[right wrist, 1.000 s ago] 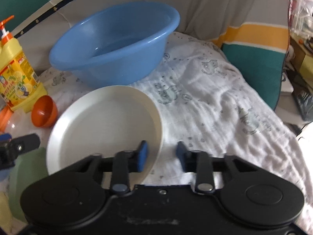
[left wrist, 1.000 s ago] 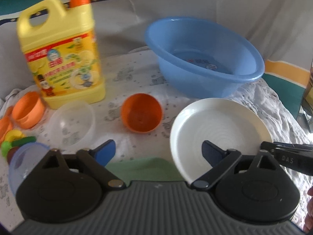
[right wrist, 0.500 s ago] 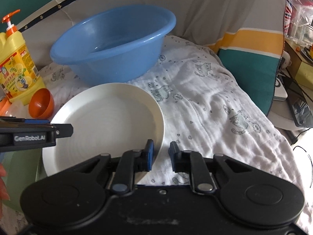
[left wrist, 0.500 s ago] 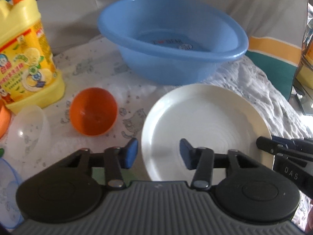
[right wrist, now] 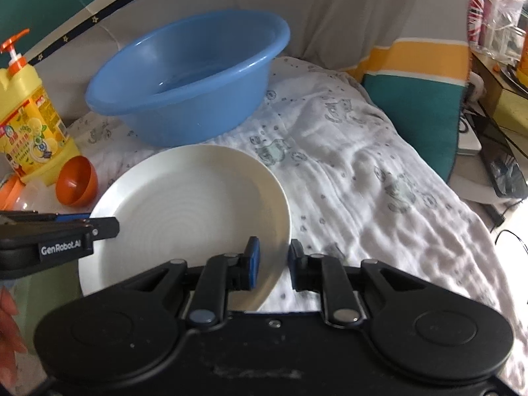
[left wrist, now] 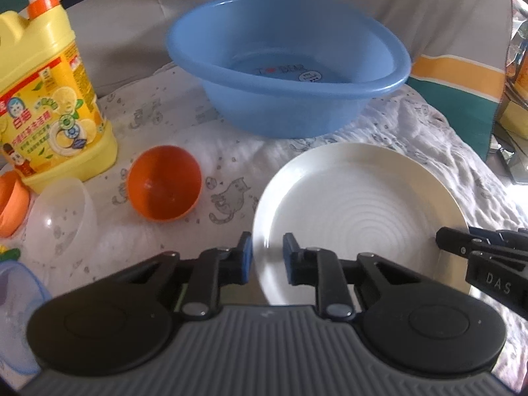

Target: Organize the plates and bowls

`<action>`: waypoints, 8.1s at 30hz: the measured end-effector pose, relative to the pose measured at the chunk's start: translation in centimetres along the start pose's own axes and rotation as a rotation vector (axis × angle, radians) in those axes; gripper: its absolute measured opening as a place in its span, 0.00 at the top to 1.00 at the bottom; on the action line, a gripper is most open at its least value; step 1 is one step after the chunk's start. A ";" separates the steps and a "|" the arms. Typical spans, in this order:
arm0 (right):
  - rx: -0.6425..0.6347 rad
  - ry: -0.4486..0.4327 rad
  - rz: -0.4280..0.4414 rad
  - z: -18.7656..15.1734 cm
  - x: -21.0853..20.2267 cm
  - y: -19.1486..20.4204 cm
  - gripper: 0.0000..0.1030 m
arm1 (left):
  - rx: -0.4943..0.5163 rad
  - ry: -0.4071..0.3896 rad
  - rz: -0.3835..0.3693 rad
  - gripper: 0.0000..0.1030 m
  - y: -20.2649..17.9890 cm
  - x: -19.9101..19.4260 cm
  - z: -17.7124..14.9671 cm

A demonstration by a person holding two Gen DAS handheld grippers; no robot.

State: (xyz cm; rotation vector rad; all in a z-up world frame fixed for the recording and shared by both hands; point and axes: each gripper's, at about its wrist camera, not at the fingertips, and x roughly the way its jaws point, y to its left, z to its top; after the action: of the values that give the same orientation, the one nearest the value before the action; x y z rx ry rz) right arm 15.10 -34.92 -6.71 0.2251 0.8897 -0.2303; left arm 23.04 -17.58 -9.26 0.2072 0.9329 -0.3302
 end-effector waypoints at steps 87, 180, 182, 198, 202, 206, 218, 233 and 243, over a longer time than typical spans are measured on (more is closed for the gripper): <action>-0.625 0.168 0.407 -20.1 -16.8 30.0 0.00 | -0.607 -0.035 0.341 0.00 26.2 -24.6 -31.6; -0.082 0.010 0.299 -6.3 -5.7 11.0 0.86 | -0.076 0.025 0.134 0.62 5.5 -9.1 -9.3; -0.093 0.008 0.305 -6.5 -6.8 11.5 0.86 | -0.090 0.017 0.134 0.62 5.9 -10.2 -9.8; -0.214 0.006 0.372 -8.4 -13.3 16.7 0.86 | -0.247 -0.025 0.126 0.62 11.0 -18.4 -14.7; -0.260 0.020 0.395 -9.2 -14.7 18.4 0.86 | -0.281 -0.035 0.130 0.62 12.6 -20.1 -16.4; -0.317 0.042 0.413 -10.3 -15.5 20.7 0.86 | -0.327 -0.046 0.142 0.62 14.6 -21.8 -18.4; -0.479 0.131 0.471 -14.4 -16.9 28.7 0.86 | -0.425 -0.054 0.214 0.62 20.5 -25.8 -24.7; -0.565 0.285 0.491 -20.1 -16.3 32.4 0.86 | -0.481 0.025 0.220 0.62 23.8 -25.8 -31.3; -0.561 0.324 0.448 -20.5 -15.0 32.2 0.86 | -0.465 0.051 0.187 0.62 23.9 -24.1 -31.4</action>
State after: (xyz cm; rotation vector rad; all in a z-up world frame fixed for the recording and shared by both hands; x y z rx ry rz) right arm 0.19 3.20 -4.22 -0.0692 1.1609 0.4838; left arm -5.03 19.10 -7.12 -0.1247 1.0066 0.0686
